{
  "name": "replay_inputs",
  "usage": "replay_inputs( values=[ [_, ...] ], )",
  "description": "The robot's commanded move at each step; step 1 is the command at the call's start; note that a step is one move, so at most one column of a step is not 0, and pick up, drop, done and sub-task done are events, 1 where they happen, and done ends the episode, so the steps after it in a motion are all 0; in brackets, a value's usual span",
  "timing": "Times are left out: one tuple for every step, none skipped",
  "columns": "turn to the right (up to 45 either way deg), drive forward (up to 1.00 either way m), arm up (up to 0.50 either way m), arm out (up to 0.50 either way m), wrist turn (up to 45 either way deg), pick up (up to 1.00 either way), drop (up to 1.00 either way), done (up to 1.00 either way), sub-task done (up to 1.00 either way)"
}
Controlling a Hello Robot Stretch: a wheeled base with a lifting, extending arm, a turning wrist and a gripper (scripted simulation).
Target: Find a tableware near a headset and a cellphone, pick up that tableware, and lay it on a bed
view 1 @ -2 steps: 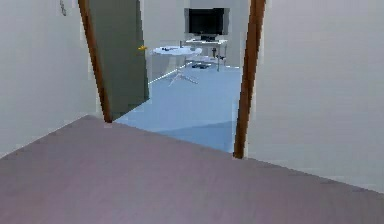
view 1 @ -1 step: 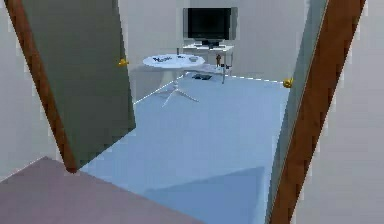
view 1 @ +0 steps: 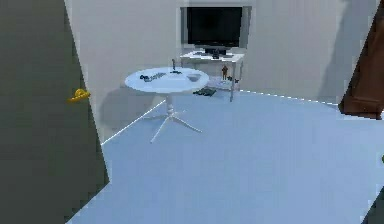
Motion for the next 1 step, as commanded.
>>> replay_inputs(
  values=[
    [0.0,1.00,0.00,0.00,0.0,0.00,0.00,0.00,0.00]
  ],
)
